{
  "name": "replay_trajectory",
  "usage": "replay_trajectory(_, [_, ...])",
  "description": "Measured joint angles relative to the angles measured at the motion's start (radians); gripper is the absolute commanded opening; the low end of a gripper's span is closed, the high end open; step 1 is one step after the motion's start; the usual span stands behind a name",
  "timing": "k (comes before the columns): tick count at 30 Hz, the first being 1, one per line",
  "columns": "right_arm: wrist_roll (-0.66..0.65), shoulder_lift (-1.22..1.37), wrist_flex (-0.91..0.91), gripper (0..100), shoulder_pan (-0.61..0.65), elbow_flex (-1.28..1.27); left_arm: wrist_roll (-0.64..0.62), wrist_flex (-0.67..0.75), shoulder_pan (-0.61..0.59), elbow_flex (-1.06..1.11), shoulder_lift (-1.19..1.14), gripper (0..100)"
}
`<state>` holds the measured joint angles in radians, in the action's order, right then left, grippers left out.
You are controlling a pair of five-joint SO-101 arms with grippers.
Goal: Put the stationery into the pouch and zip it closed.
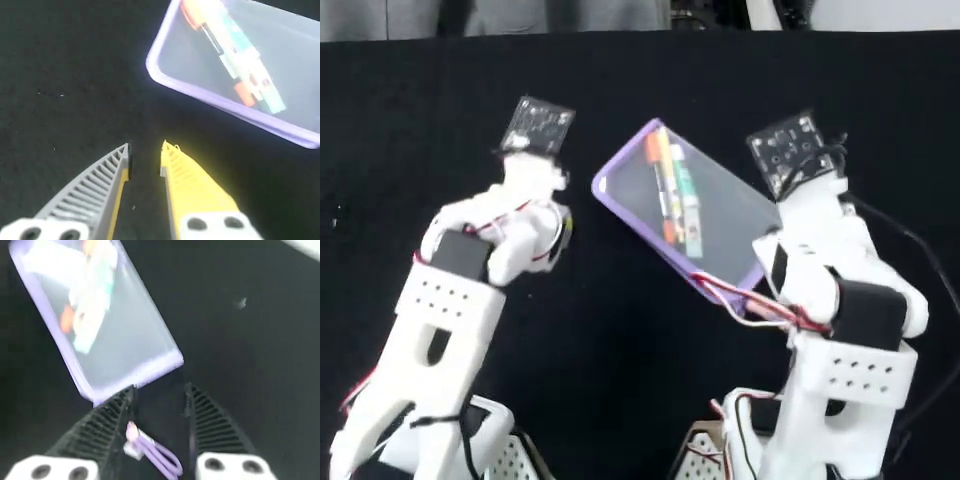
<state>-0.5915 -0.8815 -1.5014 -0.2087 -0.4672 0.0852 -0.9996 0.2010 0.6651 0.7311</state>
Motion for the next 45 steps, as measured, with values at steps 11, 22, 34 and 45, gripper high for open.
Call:
replay_trajectory(11, [-0.278,0.0,0.153,17.7,-0.112,-0.459,0.002,0.29,-0.005,0.292,0.087,11])
replay_trajectory(22, [-0.453,0.0,0.387,17.7,-0.114,-0.741,0.002,0.456,-0.009,0.413,0.087,11])
replay_trajectory(34, [-0.638,0.0,0.612,17.7,-0.167,-0.87,0.002,0.459,-0.009,0.413,0.087,11])
replay_trajectory(45, [-0.606,0.0,0.649,17.7,-0.058,-0.908,0.002,0.462,-0.008,0.431,0.087,11])
